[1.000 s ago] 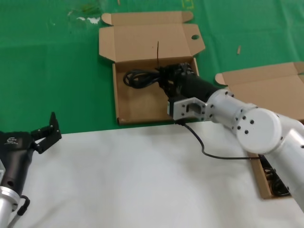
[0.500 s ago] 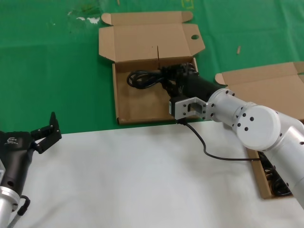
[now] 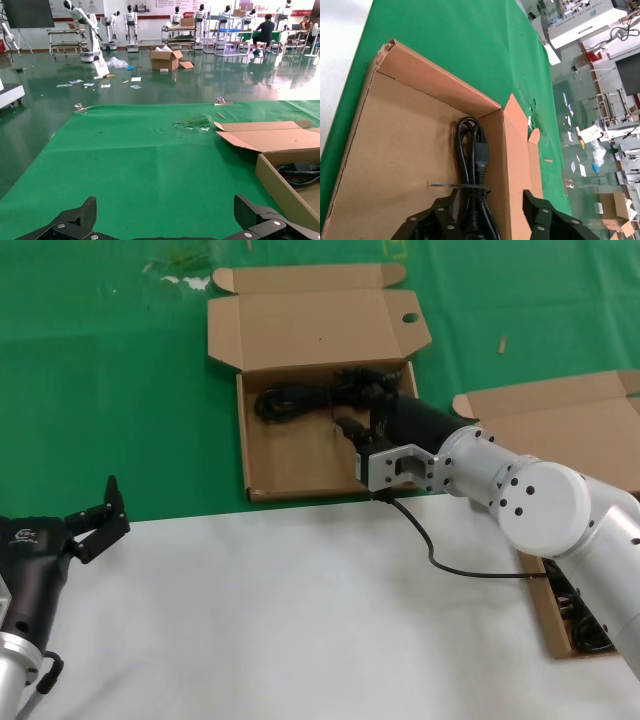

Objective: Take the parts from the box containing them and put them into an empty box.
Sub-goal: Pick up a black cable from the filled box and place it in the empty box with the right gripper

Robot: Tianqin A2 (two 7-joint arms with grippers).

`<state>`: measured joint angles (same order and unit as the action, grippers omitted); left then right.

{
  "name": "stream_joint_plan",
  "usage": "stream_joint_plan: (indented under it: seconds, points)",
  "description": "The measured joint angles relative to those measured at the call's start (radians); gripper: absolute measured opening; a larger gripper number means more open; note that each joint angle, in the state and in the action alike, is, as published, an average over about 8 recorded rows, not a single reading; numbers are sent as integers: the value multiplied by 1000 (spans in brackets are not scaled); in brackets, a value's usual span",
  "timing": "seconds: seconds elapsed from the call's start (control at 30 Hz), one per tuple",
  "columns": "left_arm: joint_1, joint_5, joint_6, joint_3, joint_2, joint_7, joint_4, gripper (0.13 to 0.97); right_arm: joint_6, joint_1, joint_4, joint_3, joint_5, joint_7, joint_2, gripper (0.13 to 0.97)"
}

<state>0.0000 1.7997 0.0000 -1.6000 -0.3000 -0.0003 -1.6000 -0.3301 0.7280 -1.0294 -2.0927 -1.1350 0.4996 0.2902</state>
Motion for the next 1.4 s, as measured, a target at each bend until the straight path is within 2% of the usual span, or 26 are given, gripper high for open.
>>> stream_joint_plan:
  seconds: [0.1,0.37,0.4,0.67,0.8,1.07,1.4]
  points:
    - [0,0,0,0,0,0,0,966,0,0,0,0,0,0,0,401]
    - [0,0,0,0,0,0,0,966,0,0,0,0,0,0,0,581]
    - [0,0,0,0,0,0,0,966,0,0,0,0,0,0,0,581]
    - [0,0,0,0,0,0,0,966,2,-4,-3,3,-4,-2,0,774]
    - [0,0,0,0,0,0,0,966,9,-21,-17,14,-19,-14,0,774]
    - [0,0,0,0,0,0,0,966,39,-87,-68,59,-79,-59,1,900]
    - [0,0,0,0,0,0,0,966,83,-182,-143,123,-167,-125,2,960]
